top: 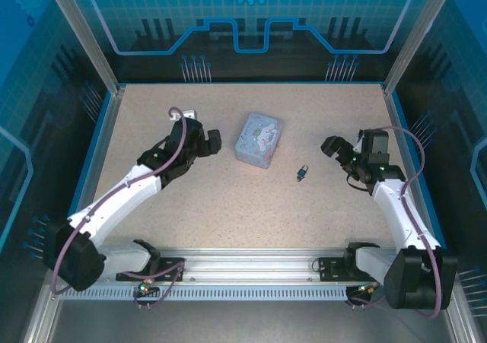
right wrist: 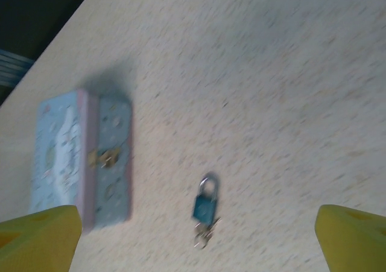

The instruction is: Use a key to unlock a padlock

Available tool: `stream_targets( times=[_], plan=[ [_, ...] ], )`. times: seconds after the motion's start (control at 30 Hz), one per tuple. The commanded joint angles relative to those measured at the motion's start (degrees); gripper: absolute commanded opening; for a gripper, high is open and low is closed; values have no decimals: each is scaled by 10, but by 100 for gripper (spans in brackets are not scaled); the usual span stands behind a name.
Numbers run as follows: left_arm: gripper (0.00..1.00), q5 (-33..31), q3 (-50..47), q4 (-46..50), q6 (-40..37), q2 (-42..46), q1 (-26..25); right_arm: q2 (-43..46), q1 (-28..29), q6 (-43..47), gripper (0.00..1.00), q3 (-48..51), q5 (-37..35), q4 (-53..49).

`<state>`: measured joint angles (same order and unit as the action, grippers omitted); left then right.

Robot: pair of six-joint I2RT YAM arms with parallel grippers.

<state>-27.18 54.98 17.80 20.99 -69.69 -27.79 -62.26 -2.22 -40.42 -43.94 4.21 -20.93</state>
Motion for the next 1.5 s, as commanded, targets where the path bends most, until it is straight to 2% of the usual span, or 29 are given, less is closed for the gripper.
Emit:
stream_targets(
  times=[0.0, 0.1, 0.17, 0.3, 0.4, 0.67, 0.87, 1.0, 1.07, 1.2, 1.23, 1.27, 1.3, 1.4, 1.47],
  plan=[
    [99, -106, -62, -121, -153, 28, 9, -8, 20, 48, 100, 3, -155, 37],
    [99, -123, -113, -196, -226, 48, 34, -19, 23, 75, 100, 12, -194, 71],
    [99, -111, -134, -218, -236, 46, 68, -30, 35, 127, 100, 23, -219, 111],
    [99, -77, -145, -236, -234, 3, 120, -55, 79, 222, 100, 44, -323, 192],
    [99, -72, -183, -331, -254, -38, 135, -72, 92, 255, 100, 66, -358, 248],
    [99, -8, -285, -542, -236, -98, 171, -86, 97, 309, 100, 134, -364, 388],
    [99, 67, -344, -682, -225, -131, 215, -118, 97, 348, 100, 184, -315, 526],
    [99, 112, -390, -832, -232, -201, 227, -170, 97, 368, 100, 215, -289, 626],
    [99, 119, -376, -789, -230, -193, 227, -190, 99, 380, 100, 233, -276, 682],
    [99, 141, -349, -743, -224, -195, 240, -211, 100, 405, 100, 242, -212, 713],
    [99, 149, -343, -728, -217, -194, 247, -238, 100, 411, 100, 250, -207, 759],
    [99, 157, -334, -711, -211, -192, 253, -247, 100, 412, 100, 245, -212, 764],
    [99, 174, -332, -709, -207, -193, 261, -233, 96, 405, 100, 221, -200, 689],
    [99, 186, -330, -701, -203, -192, 267, -237, 60, 388, 100, 201, -137, 654],
    [99, 197, -328, -698, -199, -192, 273, -237, 60, 387, 100, 199, -136, 651]
  ],
)
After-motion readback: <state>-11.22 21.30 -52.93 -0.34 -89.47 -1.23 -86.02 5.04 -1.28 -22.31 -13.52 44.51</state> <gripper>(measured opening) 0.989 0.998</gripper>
